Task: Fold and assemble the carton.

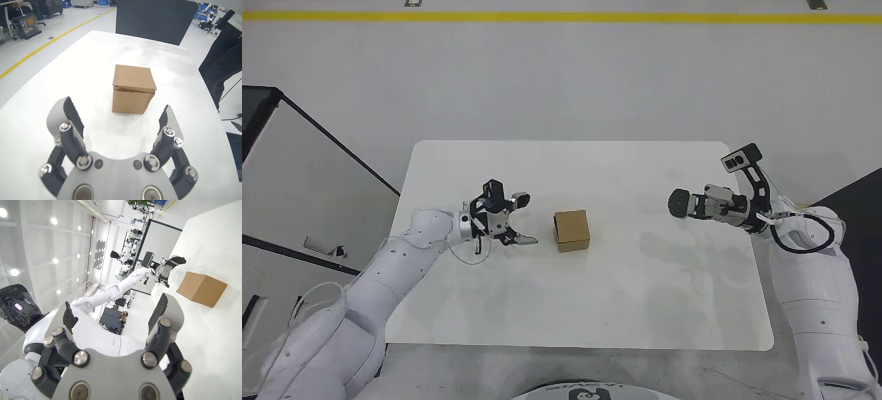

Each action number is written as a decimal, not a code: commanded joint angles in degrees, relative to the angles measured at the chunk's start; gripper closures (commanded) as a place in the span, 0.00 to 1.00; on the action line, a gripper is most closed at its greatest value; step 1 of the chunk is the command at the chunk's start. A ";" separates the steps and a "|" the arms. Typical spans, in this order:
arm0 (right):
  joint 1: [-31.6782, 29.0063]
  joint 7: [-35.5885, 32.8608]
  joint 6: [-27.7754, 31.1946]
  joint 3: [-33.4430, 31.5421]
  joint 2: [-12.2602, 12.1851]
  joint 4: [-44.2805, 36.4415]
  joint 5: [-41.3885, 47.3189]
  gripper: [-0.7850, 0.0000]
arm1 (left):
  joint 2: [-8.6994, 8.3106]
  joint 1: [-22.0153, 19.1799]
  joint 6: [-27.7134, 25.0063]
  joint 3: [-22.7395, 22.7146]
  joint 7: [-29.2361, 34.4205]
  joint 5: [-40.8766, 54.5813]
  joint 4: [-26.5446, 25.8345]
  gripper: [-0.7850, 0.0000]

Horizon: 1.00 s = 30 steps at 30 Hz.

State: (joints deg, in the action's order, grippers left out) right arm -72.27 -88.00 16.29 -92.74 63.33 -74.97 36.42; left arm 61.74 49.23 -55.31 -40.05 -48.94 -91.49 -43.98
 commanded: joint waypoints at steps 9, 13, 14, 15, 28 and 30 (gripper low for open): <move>0.00 0.00 0.00 0.00 0.00 0.00 0.00 0.00 | -8.18 12.35 -2.69 -15.11 11.92 5.51 -22.02 0.00; 0.00 0.00 0.00 0.00 0.00 0.00 0.00 0.00 | -10.62 18.50 -2.69 -21.29 18.24 9.98 -31.46 0.00; 0.00 0.00 0.00 0.00 0.00 0.00 0.00 0.00 | -11.16 19.90 -2.69 -22.82 19.90 10.93 -33.55 0.00; 0.00 0.00 0.00 0.00 0.00 0.00 0.00 0.00 | -11.65 21.27 -2.69 -24.36 21.47 11.86 -35.53 0.00; 0.00 0.00 0.00 0.00 0.00 0.00 0.00 0.00 | -15.09 33.56 -2.69 -37.24 32.49 21.85 -51.14 0.00; 0.00 0.00 0.00 0.00 0.00 0.00 0.00 0.00 | -15.33 34.64 -2.69 -38.44 33.17 22.47 -52.47 0.00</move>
State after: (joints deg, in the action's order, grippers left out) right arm -72.27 -88.00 16.29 -92.74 63.33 -74.97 36.42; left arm 46.51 83.36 -58.00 -77.97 -16.04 -69.28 -95.87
